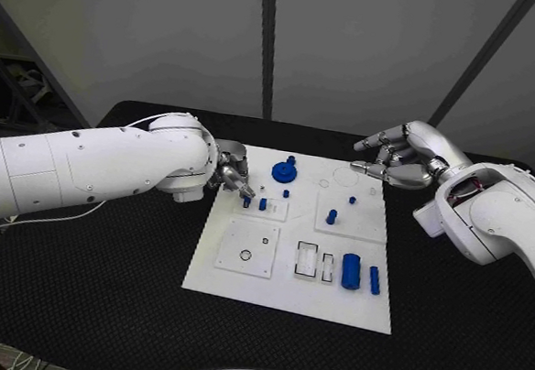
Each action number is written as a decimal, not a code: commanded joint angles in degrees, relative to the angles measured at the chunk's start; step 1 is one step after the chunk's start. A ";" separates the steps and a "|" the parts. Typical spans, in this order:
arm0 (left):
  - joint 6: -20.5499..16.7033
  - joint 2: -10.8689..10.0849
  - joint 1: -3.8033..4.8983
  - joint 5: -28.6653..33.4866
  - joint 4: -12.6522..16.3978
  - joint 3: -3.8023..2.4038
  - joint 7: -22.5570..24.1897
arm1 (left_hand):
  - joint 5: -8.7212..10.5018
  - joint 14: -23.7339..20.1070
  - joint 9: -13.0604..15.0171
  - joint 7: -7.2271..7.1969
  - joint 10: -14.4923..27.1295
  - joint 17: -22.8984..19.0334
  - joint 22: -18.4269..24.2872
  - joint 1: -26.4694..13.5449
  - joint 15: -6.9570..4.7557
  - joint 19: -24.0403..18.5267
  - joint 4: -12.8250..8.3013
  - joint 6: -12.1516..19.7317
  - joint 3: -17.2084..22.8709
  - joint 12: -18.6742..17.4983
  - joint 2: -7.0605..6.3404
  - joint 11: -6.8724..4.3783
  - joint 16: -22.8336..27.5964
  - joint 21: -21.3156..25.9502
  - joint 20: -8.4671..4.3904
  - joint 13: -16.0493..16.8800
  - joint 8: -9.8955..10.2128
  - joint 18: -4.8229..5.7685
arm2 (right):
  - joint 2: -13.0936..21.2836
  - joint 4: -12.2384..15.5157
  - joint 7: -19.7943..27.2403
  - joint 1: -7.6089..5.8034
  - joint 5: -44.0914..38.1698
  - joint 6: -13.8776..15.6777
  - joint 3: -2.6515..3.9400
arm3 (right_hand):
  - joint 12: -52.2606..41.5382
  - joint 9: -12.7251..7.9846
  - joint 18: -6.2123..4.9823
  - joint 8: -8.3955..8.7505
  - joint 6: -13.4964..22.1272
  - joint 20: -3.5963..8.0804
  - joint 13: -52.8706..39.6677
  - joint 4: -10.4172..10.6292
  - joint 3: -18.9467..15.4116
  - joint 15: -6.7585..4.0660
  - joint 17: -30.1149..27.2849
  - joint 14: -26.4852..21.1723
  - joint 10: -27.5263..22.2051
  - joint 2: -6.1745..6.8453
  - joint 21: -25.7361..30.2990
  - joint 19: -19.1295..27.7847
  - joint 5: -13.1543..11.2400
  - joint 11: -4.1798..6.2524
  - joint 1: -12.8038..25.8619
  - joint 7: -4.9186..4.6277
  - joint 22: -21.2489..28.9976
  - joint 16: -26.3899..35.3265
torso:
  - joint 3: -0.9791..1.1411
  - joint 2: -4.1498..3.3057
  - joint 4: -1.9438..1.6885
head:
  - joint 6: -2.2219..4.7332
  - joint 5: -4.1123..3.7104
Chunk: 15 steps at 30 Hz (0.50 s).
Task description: Assemble the parts on the task board
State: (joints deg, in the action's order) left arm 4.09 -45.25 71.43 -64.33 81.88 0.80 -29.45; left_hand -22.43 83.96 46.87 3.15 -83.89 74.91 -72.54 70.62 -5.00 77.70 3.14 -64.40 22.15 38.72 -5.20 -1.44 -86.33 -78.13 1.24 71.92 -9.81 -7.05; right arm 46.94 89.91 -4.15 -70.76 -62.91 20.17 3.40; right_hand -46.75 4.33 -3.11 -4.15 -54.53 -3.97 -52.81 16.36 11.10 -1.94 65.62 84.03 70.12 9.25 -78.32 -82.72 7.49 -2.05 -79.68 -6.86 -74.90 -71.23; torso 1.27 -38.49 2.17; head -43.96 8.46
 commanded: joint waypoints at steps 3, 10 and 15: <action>1.20 0.16 -0.01 -3.36 -0.13 -0.04 -0.41 | -0.22 4.96 0.98 -0.72 -3.38 10.84 -0.04 -0.13 -0.23 0.40 -9.40 -0.64 9.80 0.18 0.42 -0.47 -0.12 -0.18 0.13 0.07 -0.34 2.64 | -0.02 0.00 0.40 -0.11 -0.10 0.30 0.04 | -0.19 -0.07 -0.08 0.35 -0.44 0.13 0.06 0.06 0.31 -0.55 0.06 0.89 0.34 -0.36 0.03 -0.40 0.33 0.17 0.19 0.05 -2.82 0.15 | 0.00 0.03 -0.02 | -0.12 -0.03; 2.45 0.33 -0.05 -3.64 -0.36 -0.04 -0.56 | -0.25 4.96 1.01 -0.73 -3.39 10.82 -0.02 -0.13 -0.23 0.38 -9.46 -0.66 9.84 0.22 0.38 -0.49 -0.11 -0.17 0.12 0.09 -0.35 2.64 | -0.07 -0.05 0.42 -0.10 -0.10 0.25 0.04 | -0.19 -0.07 -0.08 0.35 -0.44 0.13 0.06 0.06 0.31 -0.55 0.06 0.89 0.34 -0.36 0.03 -0.40 0.33 0.17 0.19 0.05 -2.82 0.15 | 0.01 0.02 0.04 | -0.15 -0.01; 3.64 0.46 -0.07 -3.69 -0.63 -0.04 -0.55 | -0.26 4.95 1.02 -0.73 -3.39 10.80 0.02 -0.14 -0.23 0.36 -9.48 -0.66 9.85 0.09 0.36 -0.50 -0.09 -0.15 0.12 0.04 -0.36 2.63 | -0.05 -0.06 0.40 -0.10 -0.10 0.22 0.04 | -0.19 -0.07 -0.08 0.35 -0.44 0.13 0.06 0.06 0.31 -0.55 0.06 0.89 0.34 -0.36 0.03 -0.40 0.33 0.17 0.19 0.05 -2.82 0.15 | 0.03 0.01 0.01 | -0.22 0.07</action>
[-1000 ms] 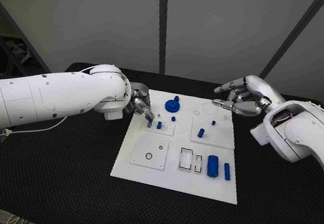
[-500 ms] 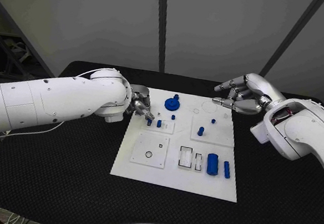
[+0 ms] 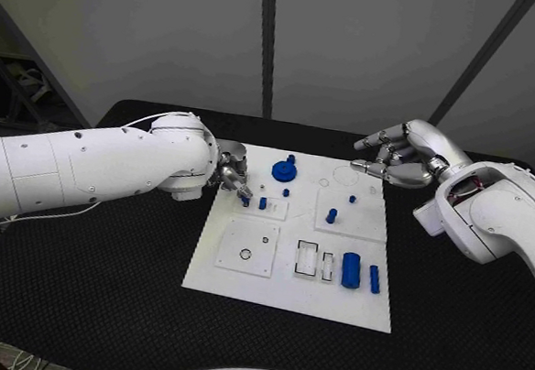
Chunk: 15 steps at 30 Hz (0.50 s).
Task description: Assemble the parts on the task board
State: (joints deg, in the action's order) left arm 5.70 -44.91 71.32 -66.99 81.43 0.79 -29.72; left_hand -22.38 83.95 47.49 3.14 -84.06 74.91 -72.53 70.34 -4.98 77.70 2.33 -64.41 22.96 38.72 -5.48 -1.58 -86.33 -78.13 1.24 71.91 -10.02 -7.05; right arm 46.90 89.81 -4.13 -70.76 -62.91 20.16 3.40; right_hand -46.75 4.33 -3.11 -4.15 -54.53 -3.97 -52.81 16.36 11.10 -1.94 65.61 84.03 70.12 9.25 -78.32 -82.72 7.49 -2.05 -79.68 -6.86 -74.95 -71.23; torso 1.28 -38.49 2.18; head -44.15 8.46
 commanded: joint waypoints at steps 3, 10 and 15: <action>2.25 0.24 0.03 -1.03 -0.37 -0.02 -0.27 | -0.31 4.96 0.41 -0.72 -3.22 10.78 0.09 0.13 -0.24 0.31 -8.69 -0.66 9.06 0.05 0.62 -0.36 -0.07 -0.09 0.12 0.04 -0.15 2.61 | -0.01 0.06 0.38 -0.11 -0.10 0.21 0.04 | -0.19 -0.07 -0.08 0.35 -0.44 0.13 0.06 0.06 0.31 -0.55 0.07 0.89 0.34 -0.36 0.03 -0.40 0.33 0.17 0.19 0.05 -2.78 0.15 | 0.04 0.03 -0.02 | 0.00 0.08; 2.73 0.46 -0.06 -1.03 -0.38 -0.01 -0.17 | -0.31 4.96 0.41 -0.72 -3.22 10.78 0.09 0.13 -0.24 0.31 -8.69 -0.66 9.06 0.05 0.62 -0.36 -0.07 -0.09 0.12 0.04 -0.15 2.61 | -0.02 0.06 0.37 -0.11 -0.10 0.17 0.04 | -0.19 -0.07 -0.08 0.35 -0.44 0.13 0.06 0.06 0.31 -0.55 0.07 0.89 0.34 -0.36 0.03 -0.40 0.33 0.17 0.19 0.05 -2.78 0.15 | 0.02 0.01 0.01 | -0.06 0.10; 3.70 0.48 -0.14 -1.03 -0.18 -0.01 -0.21 | -0.32 4.96 0.43 -0.72 -3.22 10.77 0.15 0.10 -0.24 0.26 -8.71 -0.67 9.08 -0.08 0.60 -0.36 -0.07 -0.05 0.11 -0.01 -0.16 2.59 | -0.04 0.09 0.39 -0.11 -0.10 0.18 0.04 | -0.24 -0.07 -0.07 0.35 -0.45 0.13 0.07 0.04 0.32 -0.55 0.07 0.89 0.35 -0.37 -0.02 -0.45 0.33 0.18 0.22 0.06 -2.84 0.17 | 0.03 0.02 0.01 | -0.11 0.06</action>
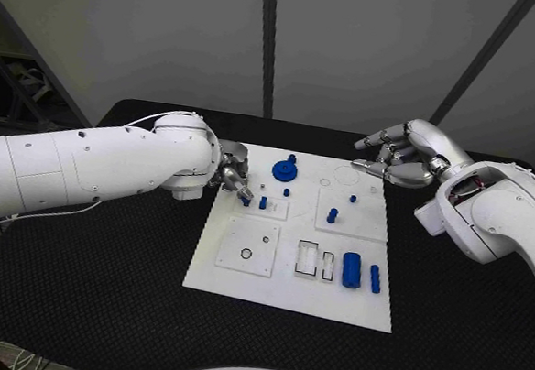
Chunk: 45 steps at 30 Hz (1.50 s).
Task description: Assemble the parts on the task board
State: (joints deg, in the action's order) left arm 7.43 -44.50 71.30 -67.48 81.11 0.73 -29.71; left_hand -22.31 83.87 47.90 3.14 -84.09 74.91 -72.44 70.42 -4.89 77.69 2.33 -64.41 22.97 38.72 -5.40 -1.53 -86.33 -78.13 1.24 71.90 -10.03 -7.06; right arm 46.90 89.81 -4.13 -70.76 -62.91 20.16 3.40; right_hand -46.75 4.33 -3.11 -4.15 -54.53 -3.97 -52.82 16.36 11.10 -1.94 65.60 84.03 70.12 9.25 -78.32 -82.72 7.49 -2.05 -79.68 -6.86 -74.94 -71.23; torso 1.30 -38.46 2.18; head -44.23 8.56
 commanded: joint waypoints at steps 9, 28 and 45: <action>2.91 -0.01 -0.17 -0.54 0.17 0.06 -0.54 | -0.39 5.04 0.02 -0.72 -3.19 10.77 0.06 0.03 -0.33 0.26 -8.70 -0.66 9.07 -0.08 0.52 -0.41 -0.07 -0.05 0.11 0.00 -0.15 2.60 | -0.09 0.03 0.37 -0.11 -0.10 0.13 0.04 | -0.25 -0.07 -0.08 0.35 -0.45 0.13 0.07 0.03 0.33 -0.55 0.10 0.90 0.35 -0.37 0.02 -0.42 0.34 0.18 0.22 0.06 -2.81 0.16 | -0.03 -0.02 0.01 | -0.20 0.24; 3.65 0.79 -0.19 -0.54 -0.22 0.06 -0.38 | -0.39 5.05 0.06 -0.72 -3.19 10.79 0.10 -0.01 -0.32 0.22 -8.74 -0.67 9.11 -0.23 0.50 -0.41 -0.08 -0.01 0.11 -0.06 -0.16 2.58 | -0.14 0.02 0.30 -0.11 -0.10 0.06 0.04 | -0.25 -0.07 -0.08 0.35 -0.45 0.13 0.07 0.03 0.33 -0.55 0.10 0.90 0.35 -0.37 0.02 -0.42 0.34 0.18 0.22 0.06 -2.81 0.16 | 0.02 -0.03 0.05 | -0.50 0.08; 3.15 1.68 -0.23 1.23 -1.67 0.14 -1.13 | 2.16 4.98 0.90 -1.08 -3.37 10.50 0.23 -2.56 -0.39 0.01 -7.36 -0.37 8.72 -0.39 0.58 -0.49 0.16 0.26 0.11 -0.16 -0.33 2.55 | 0.11 0.25 0.20 -0.12 -0.10 0.11 0.04 | -0.14 -0.08 -0.09 0.36 -0.45 0.14 0.20 0.03 0.33 -0.55 0.04 0.89 0.30 -0.36 0.10 -0.40 0.33 0.18 0.26 0.06 -2.74 0.23 | -0.01 -0.03 0.00 | -0.56 -0.15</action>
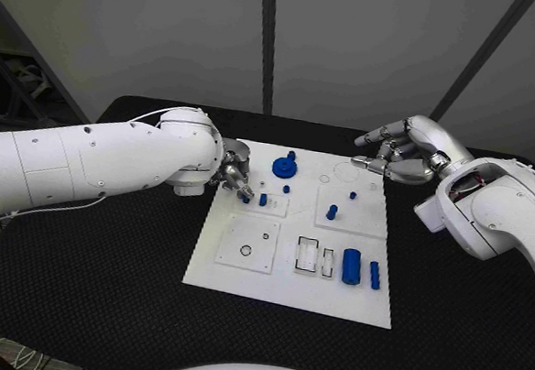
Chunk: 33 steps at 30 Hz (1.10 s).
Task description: Assemble the parts on the task board
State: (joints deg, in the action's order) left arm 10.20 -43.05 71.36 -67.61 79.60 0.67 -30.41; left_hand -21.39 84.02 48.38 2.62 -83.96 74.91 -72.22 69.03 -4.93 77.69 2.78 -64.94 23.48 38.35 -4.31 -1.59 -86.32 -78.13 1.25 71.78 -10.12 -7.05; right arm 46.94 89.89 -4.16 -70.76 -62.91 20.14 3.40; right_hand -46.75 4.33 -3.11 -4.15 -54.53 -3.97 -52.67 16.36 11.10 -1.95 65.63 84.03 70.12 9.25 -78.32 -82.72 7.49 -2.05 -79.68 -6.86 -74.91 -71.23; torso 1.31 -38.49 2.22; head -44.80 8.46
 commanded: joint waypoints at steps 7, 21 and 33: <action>-0.47 0.46 -0.32 1.84 -0.89 0.20 -0.67 | 8.52 4.80 1.03 -1.16 -3.50 10.37 -0.09 -3.03 -0.66 0.10 -5.63 0.30 7.00 0.10 -0.53 -0.81 0.26 0.39 -0.19 0.10 -0.26 2.55 | 0.15 0.26 0.23 -0.12 -0.10 0.16 0.04 | -0.14 -0.07 -0.09 0.36 -0.45 0.14 0.05 0.03 0.33 -0.55 0.02 0.89 0.30 -0.36 0.10 -0.40 0.33 0.18 0.26 0.06 -2.76 0.23 | 0.00 0.01 -0.02 | -0.02 -0.08; 0.02 0.52 -0.33 2.04 -1.56 0.20 -1.26 | 15.21 4.82 1.09 -1.58 -3.41 10.37 -0.27 -5.35 -0.92 0.29 -0.70 -0.79 3.98 0.34 -1.77 -1.09 0.25 0.56 -0.47 0.56 -0.11 2.58 | 0.30 0.33 0.21 -0.12 -0.10 0.20 0.04 | -0.17 -0.08 -0.09 0.36 -0.44 0.14 0.04 0.03 0.33 -0.55 -0.01 0.89 0.30 -0.35 0.10 -0.40 0.33 0.17 0.30 0.06 -2.76 0.26 | 0.00 0.01 -0.05 | -0.07 -0.20; -2.53 0.03 -0.35 2.06 -1.45 0.18 -1.63 | 18.63 4.62 0.87 -1.37 -3.12 9.64 0.04 -8.42 -0.88 0.11 7.63 -1.46 -1.77 -1.07 -5.48 -0.94 0.86 1.08 -0.50 0.44 0.42 2.50 | 0.38 0.32 0.29 -0.12 -0.10 0.28 0.04 | -0.06 -0.08 -0.12 0.37 -0.43 0.14 0.15 0.05 0.31 -0.55 -0.10 0.87 0.25 -0.32 0.21 -0.34 0.33 0.17 0.35 0.06 -2.66 0.34 | -0.03 0.05 -0.07 | 0.11 -0.29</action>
State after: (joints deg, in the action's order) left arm 9.01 -42.94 71.02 -65.78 78.03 0.83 -31.27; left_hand -3.00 83.96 49.34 1.21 -83.77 74.91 -72.23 60.82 -5.86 77.90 9.85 -66.15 21.87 37.48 -9.60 -2.48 -85.66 -77.36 1.03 72.28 -9.84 -7.05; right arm 47.31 90.08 -4.19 -70.76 -62.91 20.15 3.40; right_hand -46.75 4.33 -3.11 -4.15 -54.53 -3.97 -52.58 16.36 11.10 -1.94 65.61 84.03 70.12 9.25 -78.32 -82.72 7.49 -2.05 -79.68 -6.86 -74.91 -71.23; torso 1.29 -38.45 2.14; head -44.75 8.20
